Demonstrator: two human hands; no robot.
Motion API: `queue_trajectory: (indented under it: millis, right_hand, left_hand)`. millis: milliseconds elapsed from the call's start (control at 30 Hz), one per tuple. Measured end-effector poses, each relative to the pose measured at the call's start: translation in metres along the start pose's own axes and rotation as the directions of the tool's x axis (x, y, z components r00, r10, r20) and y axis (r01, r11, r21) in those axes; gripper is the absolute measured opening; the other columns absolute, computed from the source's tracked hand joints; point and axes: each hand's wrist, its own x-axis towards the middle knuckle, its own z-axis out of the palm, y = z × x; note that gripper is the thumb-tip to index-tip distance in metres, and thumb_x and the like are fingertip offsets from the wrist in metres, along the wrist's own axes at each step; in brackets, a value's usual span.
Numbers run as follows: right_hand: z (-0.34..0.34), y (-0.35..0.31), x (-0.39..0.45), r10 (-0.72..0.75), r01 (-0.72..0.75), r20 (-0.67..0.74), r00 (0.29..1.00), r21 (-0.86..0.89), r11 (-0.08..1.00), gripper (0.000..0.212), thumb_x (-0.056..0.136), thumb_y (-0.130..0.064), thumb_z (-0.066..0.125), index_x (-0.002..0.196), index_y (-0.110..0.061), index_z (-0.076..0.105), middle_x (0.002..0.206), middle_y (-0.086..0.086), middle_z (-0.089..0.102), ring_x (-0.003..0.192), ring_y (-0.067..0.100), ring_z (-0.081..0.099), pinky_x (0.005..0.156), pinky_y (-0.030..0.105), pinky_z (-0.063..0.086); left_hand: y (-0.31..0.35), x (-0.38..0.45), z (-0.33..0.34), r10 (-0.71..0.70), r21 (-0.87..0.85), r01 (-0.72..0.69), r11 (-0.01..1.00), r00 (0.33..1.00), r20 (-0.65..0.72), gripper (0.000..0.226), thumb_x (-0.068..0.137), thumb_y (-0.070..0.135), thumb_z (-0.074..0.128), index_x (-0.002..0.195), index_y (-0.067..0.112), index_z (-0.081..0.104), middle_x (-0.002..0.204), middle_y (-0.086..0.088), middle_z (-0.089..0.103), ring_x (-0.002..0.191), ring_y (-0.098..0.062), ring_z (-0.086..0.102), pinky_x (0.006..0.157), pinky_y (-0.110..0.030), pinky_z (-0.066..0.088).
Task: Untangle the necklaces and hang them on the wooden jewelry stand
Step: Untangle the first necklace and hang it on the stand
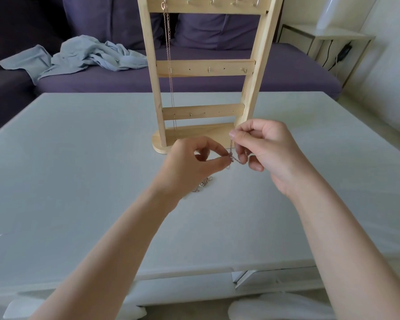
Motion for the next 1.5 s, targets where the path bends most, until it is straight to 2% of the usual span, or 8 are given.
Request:
queue_trajectory:
  millis: [200,367,500,600,667,900,1100,1500]
  right_hand:
    - [0.001,0.001,0.001,0.046,-0.047,-0.045,0.998,-0.032,0.998,0.014,0.090,-0.007,0.058,0.076,-0.008,0.058,0.054,-0.001,0.054,0.043,0.011,0.052,0.036,0.017,0.022]
    - [0.004,0.002,0.001,0.120,-0.124,-0.089,0.989,-0.045,0.991,0.016,0.089,-0.008,0.057,0.073,-0.009,0.058,0.056,0.000,0.054,0.042,0.009,0.052,0.035,0.017,0.023]
    - [0.002,-0.003,0.001,0.147,-0.148,0.020,0.989,0.187,0.971,0.013,0.088,-0.005,0.060,0.076,-0.007,0.056,0.058,0.001,0.053,0.041,0.009,0.043,0.034,0.016,0.021]
    - [0.000,-0.005,0.000,0.155,-0.205,0.182,0.971,0.301,0.931,0.010,0.084,0.000,0.061,0.084,-0.007,0.055,0.060,0.001,0.055,0.046,0.008,0.044,0.035,0.015,0.026]
    - [0.000,-0.004,-0.001,0.165,-0.227,0.241,0.956,0.258,0.939,0.017,0.082,0.005,0.062,0.091,-0.008,0.056,0.060,0.001,0.055,0.049,0.009,0.045,0.037,0.015,0.028]
    - [-0.003,-0.002,0.001,0.202,-0.215,0.167,0.965,0.064,0.975,0.008,0.082,-0.001,0.066,0.085,-0.008,0.067,0.061,-0.004,0.060,0.040,0.006,0.042,0.033,0.015,0.021]
    - [-0.005,-0.003,-0.001,0.193,-0.192,0.252,0.948,-0.028,0.981,0.003,0.082,-0.010,0.066,0.081,-0.009,0.069,0.060,-0.004,0.055,0.038,0.005,0.029,0.033,0.014,0.016]
    - [-0.003,-0.002,-0.005,0.215,-0.273,0.378,0.900,0.108,0.956,0.012,0.084,-0.004,0.058,0.076,-0.008,0.065,0.057,-0.003,0.057,0.032,0.000,0.024,0.032,0.011,0.011]
  left_hand:
    - [-0.003,0.004,0.000,0.117,0.153,-0.109,0.982,0.992,-0.046,0.011,0.082,0.020,0.070,0.072,0.018,0.068,0.053,0.012,0.033,0.043,-0.006,0.031,0.044,-0.012,0.024]
    - [-0.003,0.004,0.000,0.159,0.184,-0.154,0.971,0.987,-0.012,0.017,0.087,0.014,0.064,0.074,0.023,0.058,0.075,0.013,0.058,0.051,0.002,0.052,0.048,-0.008,0.033]
    - [-0.003,0.004,0.001,-0.076,-0.221,0.071,0.973,0.997,-0.016,0.015,0.092,0.010,0.057,0.077,0.013,0.059,0.074,0.005,0.063,0.053,-0.001,0.052,0.052,-0.015,0.041]
    - [0.001,0.006,-0.005,-0.234,-0.608,0.211,0.765,0.971,0.042,0.017,0.094,0.007,0.051,0.078,0.008,0.056,0.072,-0.001,0.060,0.049,-0.003,0.048,0.045,-0.014,0.040]
    - [0.003,0.007,-0.008,-0.256,-0.688,0.244,0.683,0.963,0.088,0.019,0.095,0.006,0.049,0.078,0.008,0.054,0.069,-0.002,0.055,0.046,-0.004,0.043,0.041,-0.014,0.036]
    - [0.006,0.003,-0.013,-0.135,-0.295,0.142,0.945,0.990,0.044,0.020,0.093,0.009,0.053,0.074,0.013,0.055,0.051,0.011,0.040,0.045,-0.007,0.028,0.044,-0.014,0.029]
    - [0.009,0.000,-0.016,-0.085,-0.199,0.104,0.974,0.991,0.099,0.019,0.093,0.009,0.053,0.075,0.011,0.057,0.052,0.011,0.040,0.046,-0.006,0.030,0.045,-0.015,0.029]
    - [0.004,0.000,-0.019,-0.027,-0.145,0.046,0.988,0.991,0.134,0.019,0.095,0.013,0.051,0.077,0.012,0.058,0.065,0.001,0.045,0.052,-0.006,0.037,0.051,-0.017,0.036]
